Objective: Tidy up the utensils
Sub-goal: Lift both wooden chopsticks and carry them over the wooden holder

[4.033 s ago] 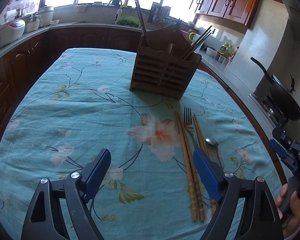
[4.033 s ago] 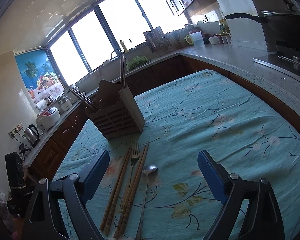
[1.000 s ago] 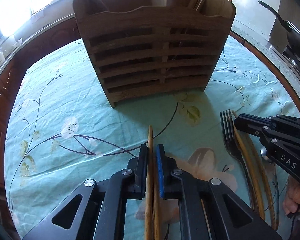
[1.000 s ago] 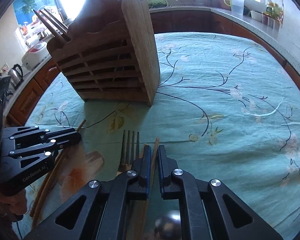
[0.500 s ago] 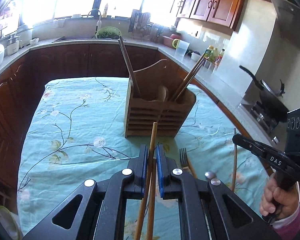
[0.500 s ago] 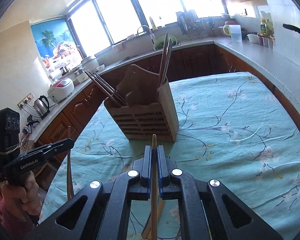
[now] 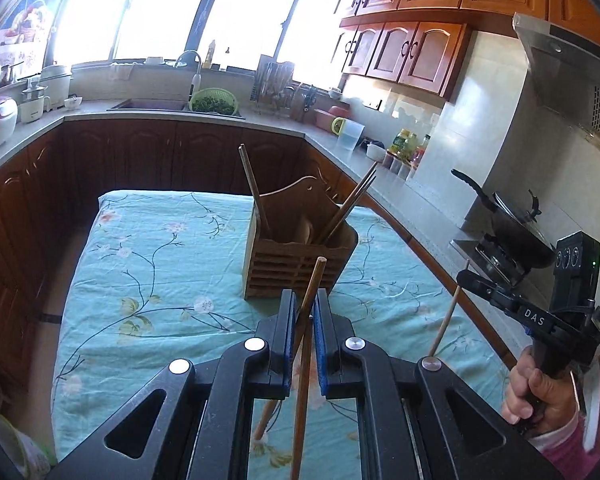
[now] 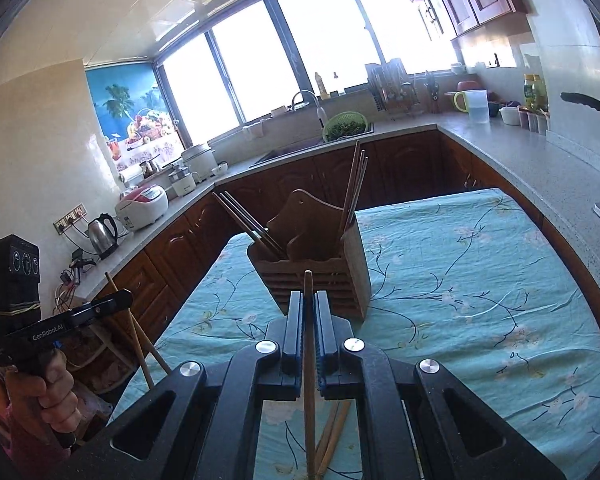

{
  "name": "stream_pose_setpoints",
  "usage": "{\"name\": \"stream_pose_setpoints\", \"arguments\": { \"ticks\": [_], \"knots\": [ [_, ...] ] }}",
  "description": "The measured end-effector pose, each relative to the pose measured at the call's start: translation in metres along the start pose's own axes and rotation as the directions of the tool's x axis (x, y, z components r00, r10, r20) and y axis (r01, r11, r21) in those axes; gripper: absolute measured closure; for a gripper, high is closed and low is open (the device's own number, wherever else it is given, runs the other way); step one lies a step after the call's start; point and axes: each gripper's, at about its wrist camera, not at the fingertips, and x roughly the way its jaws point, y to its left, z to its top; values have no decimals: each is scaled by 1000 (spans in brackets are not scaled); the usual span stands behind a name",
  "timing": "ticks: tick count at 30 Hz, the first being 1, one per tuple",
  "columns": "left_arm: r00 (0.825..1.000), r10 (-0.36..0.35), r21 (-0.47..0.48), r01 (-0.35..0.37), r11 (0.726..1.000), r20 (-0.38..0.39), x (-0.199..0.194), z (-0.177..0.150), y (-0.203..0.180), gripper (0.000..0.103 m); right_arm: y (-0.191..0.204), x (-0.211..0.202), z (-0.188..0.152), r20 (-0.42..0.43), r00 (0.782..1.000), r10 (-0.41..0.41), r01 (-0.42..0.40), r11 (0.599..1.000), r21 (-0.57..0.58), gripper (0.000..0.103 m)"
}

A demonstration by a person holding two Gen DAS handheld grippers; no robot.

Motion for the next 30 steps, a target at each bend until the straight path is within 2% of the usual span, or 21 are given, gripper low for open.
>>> {"name": "stream_pose_setpoints", "arguments": {
  "ticks": [18, 21, 30],
  "knots": [
    [999, -20, 15, 20, 1000, 40, -22, 3, -4, 96, 0, -24, 7, 67, 997, 28, -29, 1000, 11, 98],
    [999, 13, 43, -15, 999, 50, -22, 1, -6, 99, 0, -24, 6, 71, 997, 25, -26, 1000, 11, 98],
    [997, 30, 58, -35, 998, 77, -19, -2, -7, 100, 0, -24, 7, 76, 997, 31, -32, 999, 16, 98]
  ]
}}
